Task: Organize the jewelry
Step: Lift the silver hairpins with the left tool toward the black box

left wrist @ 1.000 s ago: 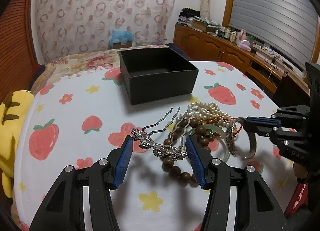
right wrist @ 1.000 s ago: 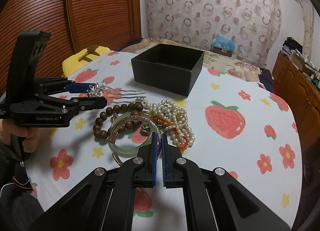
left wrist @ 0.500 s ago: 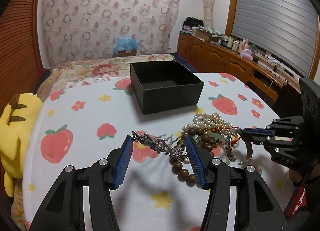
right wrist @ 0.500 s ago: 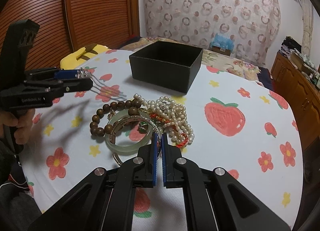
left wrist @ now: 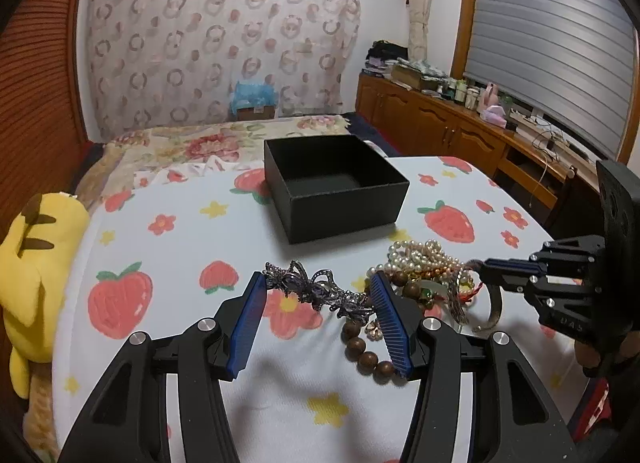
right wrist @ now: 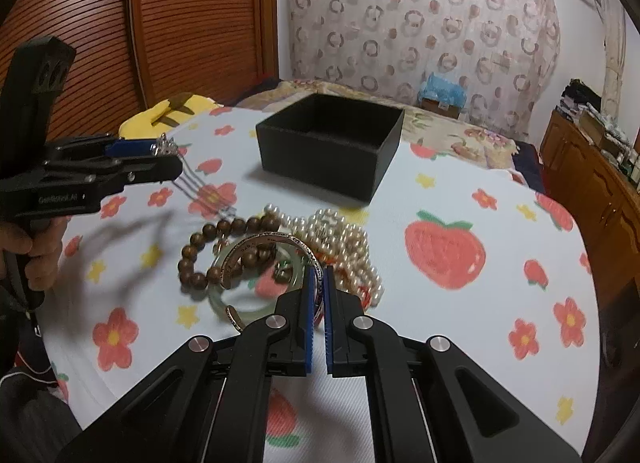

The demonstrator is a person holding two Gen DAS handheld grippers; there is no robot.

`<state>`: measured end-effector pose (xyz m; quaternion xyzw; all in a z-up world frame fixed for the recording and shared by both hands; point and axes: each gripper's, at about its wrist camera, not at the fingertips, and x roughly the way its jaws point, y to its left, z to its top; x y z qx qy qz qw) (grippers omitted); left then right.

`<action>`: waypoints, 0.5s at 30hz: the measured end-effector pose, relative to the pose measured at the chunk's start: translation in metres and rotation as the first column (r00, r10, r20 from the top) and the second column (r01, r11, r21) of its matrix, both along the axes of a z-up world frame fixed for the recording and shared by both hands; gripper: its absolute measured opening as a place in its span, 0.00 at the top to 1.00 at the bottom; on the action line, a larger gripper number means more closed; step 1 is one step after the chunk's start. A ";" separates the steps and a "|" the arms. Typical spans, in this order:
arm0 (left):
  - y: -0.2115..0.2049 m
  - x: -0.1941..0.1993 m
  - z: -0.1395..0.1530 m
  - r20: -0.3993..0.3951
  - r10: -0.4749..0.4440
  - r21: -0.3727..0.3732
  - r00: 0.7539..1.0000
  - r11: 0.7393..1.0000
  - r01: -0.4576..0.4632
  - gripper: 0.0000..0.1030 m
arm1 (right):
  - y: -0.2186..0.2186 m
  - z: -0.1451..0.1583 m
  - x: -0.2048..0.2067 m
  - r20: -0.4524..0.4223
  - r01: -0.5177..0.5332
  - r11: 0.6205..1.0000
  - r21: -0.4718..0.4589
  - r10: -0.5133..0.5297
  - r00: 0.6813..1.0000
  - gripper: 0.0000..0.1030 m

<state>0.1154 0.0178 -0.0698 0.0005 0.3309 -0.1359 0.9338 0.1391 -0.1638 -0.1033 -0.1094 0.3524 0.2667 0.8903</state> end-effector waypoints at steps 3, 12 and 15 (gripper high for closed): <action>-0.002 0.000 0.004 0.007 -0.007 0.006 1.000 1.000 0.007 0.62 | 0.001 0.005 0.007 0.016 0.003 1.000 -0.006 -0.003 1.000 0.95; -0.003 0.009 0.004 -0.007 0.016 0.045 1.000 0.999 -0.016 0.75 | 0.007 0.014 0.017 0.031 0.008 1.000 -0.012 -0.008 0.999 0.95; 0.000 0.011 0.001 -0.025 0.017 0.028 1.000 0.999 -0.017 0.82 | 0.007 0.014 0.016 0.030 0.009 1.000 -0.013 -0.009 1.000 0.95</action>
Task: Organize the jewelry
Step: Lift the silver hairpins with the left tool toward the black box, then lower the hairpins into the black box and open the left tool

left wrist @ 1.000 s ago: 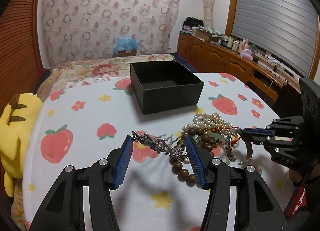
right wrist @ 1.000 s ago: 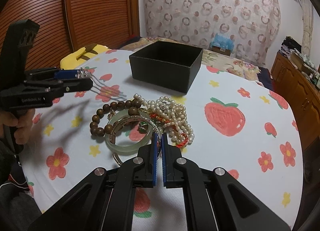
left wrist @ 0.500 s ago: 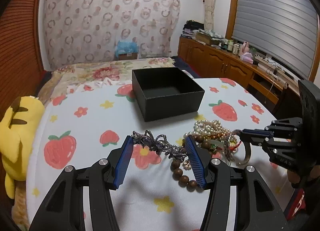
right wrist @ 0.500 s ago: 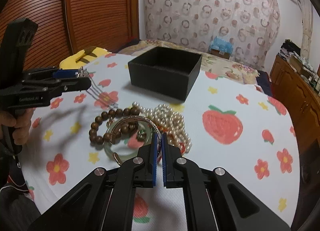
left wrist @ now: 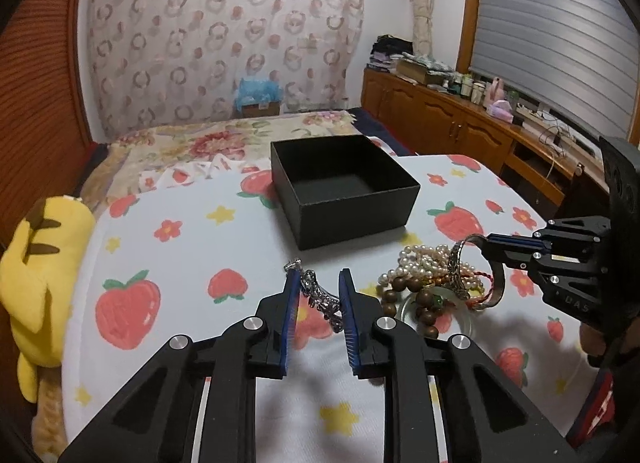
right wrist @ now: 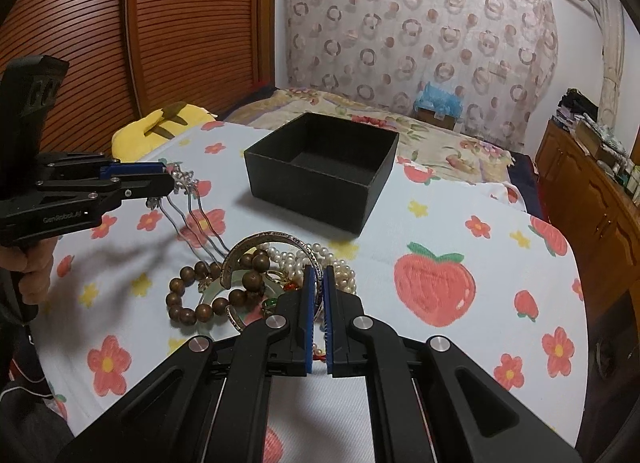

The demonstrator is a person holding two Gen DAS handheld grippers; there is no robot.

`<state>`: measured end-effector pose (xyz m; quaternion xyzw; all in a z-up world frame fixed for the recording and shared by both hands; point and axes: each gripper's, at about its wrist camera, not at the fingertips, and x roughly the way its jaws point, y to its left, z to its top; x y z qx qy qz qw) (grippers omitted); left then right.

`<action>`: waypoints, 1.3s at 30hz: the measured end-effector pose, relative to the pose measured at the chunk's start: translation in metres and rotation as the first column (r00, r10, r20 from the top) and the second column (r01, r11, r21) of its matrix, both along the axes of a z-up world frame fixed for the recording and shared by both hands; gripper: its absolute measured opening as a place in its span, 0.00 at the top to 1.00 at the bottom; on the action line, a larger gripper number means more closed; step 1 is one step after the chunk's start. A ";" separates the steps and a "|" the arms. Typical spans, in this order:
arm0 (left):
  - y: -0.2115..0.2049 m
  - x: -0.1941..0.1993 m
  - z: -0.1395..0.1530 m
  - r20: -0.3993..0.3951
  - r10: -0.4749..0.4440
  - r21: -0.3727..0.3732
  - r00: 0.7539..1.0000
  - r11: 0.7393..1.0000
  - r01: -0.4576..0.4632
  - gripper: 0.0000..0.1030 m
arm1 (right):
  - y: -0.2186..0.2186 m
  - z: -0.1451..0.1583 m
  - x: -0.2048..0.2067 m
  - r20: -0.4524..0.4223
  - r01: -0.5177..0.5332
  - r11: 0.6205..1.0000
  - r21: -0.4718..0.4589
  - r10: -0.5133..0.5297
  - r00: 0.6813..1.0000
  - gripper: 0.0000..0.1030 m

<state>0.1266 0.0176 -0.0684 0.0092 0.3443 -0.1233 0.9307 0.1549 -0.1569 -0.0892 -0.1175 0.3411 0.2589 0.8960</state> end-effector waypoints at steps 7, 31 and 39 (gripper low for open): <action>0.003 0.000 -0.005 0.007 0.023 0.005 1.000 1.000 -0.023 0.91 | 0.001 0.000 -0.001 0.000 0.002 1.000 -0.002 -0.002 1.000 0.95; 0.001 0.025 0.045 0.152 0.038 -0.009 0.988 0.999 -0.038 0.93 | 0.012 0.036 0.094 0.031 0.052 0.998 0.019 -0.052 0.998 0.95; -0.002 0.043 0.063 0.177 0.048 0.009 0.983 0.999 -0.050 0.92 | 0.033 0.017 0.151 -0.032 0.050 0.999 0.000 -0.050 0.998 0.95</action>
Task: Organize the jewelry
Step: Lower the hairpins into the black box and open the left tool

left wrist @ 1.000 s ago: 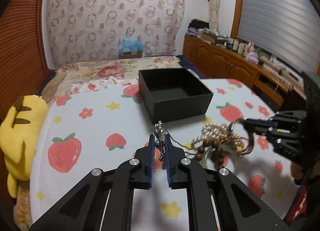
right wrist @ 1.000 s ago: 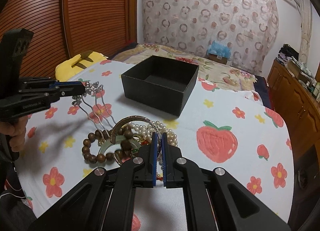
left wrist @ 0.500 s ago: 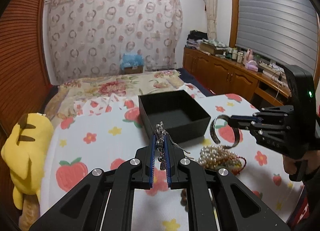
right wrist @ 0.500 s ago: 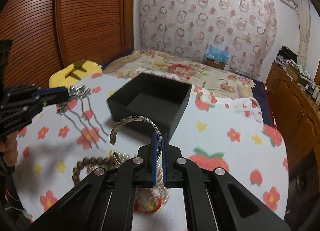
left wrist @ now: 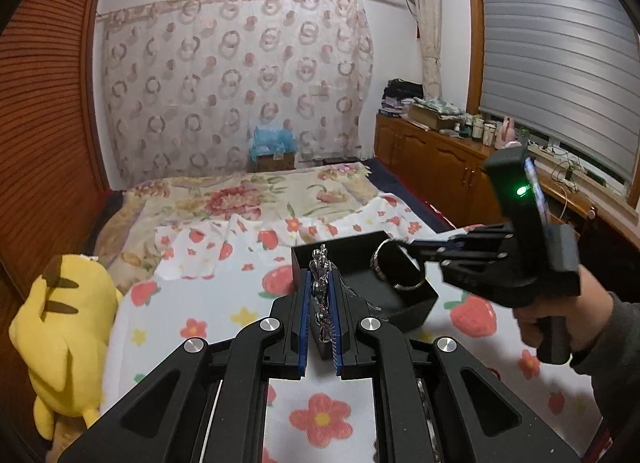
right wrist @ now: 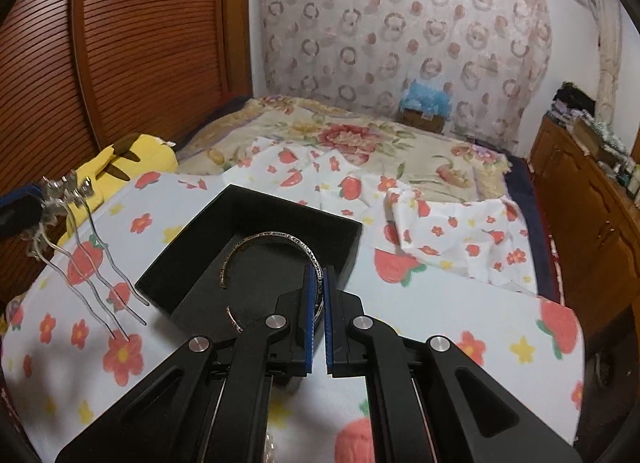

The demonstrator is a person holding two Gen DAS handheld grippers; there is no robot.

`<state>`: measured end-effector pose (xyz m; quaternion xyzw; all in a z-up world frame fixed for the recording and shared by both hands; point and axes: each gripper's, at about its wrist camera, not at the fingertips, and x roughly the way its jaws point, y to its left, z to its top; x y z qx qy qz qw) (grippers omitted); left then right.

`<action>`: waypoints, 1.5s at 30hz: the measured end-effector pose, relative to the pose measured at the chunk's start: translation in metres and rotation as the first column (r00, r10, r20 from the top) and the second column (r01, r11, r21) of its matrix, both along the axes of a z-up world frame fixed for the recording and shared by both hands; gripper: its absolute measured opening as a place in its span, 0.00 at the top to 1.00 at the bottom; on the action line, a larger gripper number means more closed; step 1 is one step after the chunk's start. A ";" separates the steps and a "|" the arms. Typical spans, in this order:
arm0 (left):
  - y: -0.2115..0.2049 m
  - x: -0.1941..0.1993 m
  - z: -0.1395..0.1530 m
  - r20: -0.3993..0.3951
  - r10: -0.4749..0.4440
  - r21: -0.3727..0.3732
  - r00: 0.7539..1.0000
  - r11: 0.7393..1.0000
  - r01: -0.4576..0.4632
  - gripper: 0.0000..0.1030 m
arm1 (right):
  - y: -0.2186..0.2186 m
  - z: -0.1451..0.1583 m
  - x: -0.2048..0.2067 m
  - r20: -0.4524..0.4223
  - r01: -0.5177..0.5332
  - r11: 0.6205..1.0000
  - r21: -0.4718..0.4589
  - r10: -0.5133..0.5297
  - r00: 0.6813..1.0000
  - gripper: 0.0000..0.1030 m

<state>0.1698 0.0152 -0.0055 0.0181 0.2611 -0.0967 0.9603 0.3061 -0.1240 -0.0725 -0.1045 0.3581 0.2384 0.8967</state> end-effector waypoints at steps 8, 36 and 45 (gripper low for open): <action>-0.006 0.027 -0.007 -0.025 0.009 0.018 1.000 1.000 -0.009 0.92 | 0.005 -0.011 -0.002 -0.023 -0.066 0.998 0.016 0.067 0.997 0.92; -0.043 0.130 -0.038 -0.075 0.037 -0.034 0.997 0.999 -0.040 0.92 | -0.049 -0.010 -0.045 0.022 -0.077 0.997 0.026 0.077 0.997 0.92; -0.041 0.111 -0.036 -0.071 0.026 0.017 0.997 1.000 -0.025 0.60 | -0.048 -0.008 -0.054 0.032 -0.072 0.997 0.012 0.071 0.997 0.92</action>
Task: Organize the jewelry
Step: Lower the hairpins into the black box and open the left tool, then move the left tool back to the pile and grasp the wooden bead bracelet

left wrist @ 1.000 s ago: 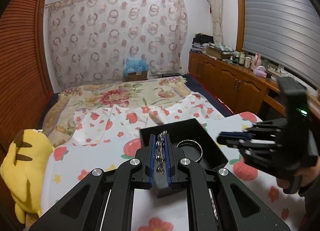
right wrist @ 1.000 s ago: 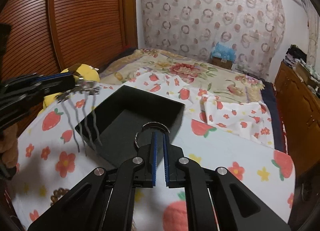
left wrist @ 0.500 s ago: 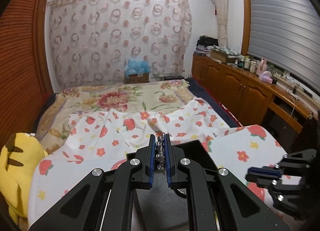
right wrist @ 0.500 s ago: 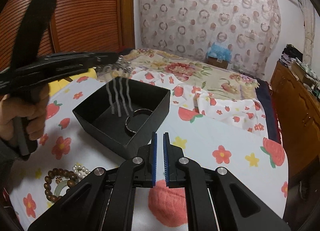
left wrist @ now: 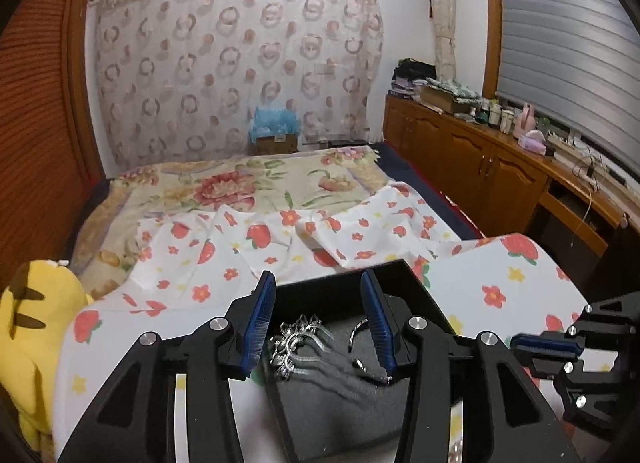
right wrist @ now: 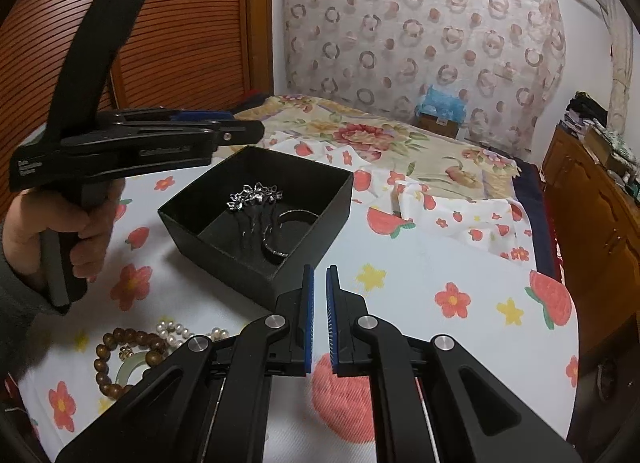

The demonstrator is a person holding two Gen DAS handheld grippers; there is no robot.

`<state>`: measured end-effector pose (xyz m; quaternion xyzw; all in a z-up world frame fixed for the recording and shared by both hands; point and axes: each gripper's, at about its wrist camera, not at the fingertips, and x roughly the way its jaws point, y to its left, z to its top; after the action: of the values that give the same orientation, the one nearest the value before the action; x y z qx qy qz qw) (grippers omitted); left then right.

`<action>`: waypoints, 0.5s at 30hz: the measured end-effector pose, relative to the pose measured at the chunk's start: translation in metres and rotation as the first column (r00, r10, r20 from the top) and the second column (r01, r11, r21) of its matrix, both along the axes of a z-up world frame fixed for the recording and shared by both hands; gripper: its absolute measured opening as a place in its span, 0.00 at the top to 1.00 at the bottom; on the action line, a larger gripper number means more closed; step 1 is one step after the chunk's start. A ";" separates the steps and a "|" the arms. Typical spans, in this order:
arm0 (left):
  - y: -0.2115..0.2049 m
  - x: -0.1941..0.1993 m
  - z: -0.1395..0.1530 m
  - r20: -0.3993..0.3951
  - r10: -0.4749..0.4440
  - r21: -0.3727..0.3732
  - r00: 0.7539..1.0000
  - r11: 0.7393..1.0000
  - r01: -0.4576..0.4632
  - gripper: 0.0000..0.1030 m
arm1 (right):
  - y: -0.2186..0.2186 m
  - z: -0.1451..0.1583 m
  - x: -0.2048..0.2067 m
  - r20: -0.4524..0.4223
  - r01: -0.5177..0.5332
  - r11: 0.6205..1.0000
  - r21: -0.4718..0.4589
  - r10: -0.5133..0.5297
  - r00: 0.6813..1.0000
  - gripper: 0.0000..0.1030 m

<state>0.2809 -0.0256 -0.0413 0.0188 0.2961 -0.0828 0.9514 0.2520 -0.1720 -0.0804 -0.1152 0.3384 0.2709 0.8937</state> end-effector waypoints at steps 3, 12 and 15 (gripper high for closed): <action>0.003 -0.012 0.003 -0.005 -0.006 0.013 1.000 1.000 0.006 0.59 | -0.002 0.000 -0.009 0.011 0.004 1.000 -0.004 -0.004 1.000 0.92; 0.013 -0.068 -0.002 -0.039 -0.019 0.041 0.999 0.999 0.020 0.53 | -0.011 0.005 -0.050 -0.003 0.005 0.998 0.063 -0.004 1.000 0.92; 0.014 -0.089 -0.005 -0.048 -0.041 0.052 0.998 0.998 0.043 0.52 | -0.008 0.003 -0.065 -0.004 -0.011 0.997 0.075 0.011 1.000 0.92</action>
<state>0.1921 -0.0116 -0.0467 0.0482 0.3201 -0.0954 0.9413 0.1866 -0.1800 -0.0773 -0.0829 0.3292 0.2887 0.8952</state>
